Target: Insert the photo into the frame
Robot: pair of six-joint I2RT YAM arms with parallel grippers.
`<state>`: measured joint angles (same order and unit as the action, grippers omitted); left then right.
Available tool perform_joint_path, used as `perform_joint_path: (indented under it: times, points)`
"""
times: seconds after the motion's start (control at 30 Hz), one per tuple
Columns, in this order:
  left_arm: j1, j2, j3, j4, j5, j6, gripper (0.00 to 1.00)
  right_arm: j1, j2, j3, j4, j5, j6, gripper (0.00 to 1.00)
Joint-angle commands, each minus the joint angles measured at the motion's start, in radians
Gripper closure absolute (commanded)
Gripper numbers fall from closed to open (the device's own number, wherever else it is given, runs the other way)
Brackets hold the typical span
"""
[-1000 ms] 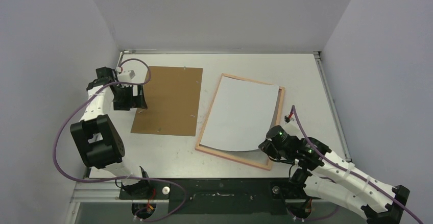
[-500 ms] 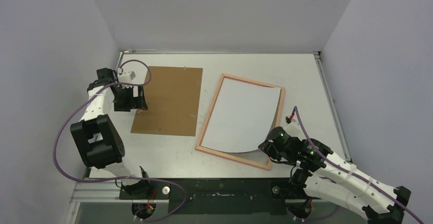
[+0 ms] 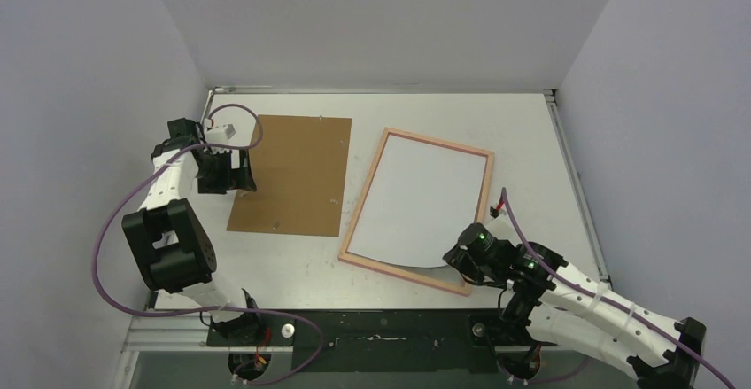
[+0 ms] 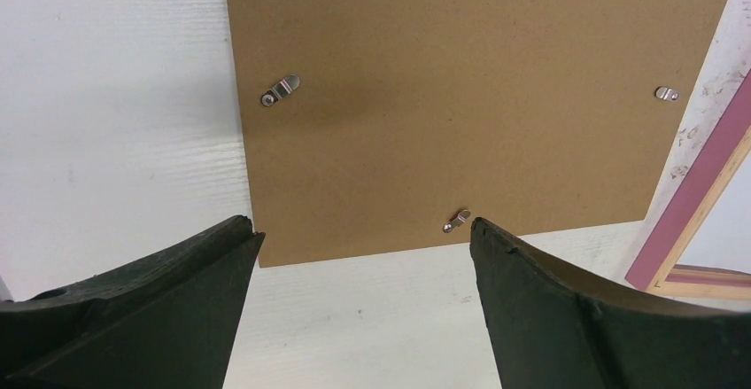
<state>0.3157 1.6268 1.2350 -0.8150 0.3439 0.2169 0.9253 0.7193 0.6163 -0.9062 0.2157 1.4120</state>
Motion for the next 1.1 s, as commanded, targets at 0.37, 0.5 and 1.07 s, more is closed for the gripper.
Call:
perform_joint_path:
  times: [0.37, 0.5, 1.07]
  points:
    - [-0.003, -0.034, 0.012, 0.001, 0.02, 0.01, 0.1, 0.009, 0.042, 0.135, -0.134, 0.058, -0.069, 0.05]
    - [-0.002, -0.028, 0.013, -0.001, 0.021, 0.017, 0.1, 0.007, 0.077, 0.221, -0.164, 0.116, -0.115, 0.03]
    - [0.124, 0.159, 0.086, 0.013, -0.062, 0.067, 0.09, 0.01, 0.925, 0.772, 0.303, -0.035, -0.63, 0.04]
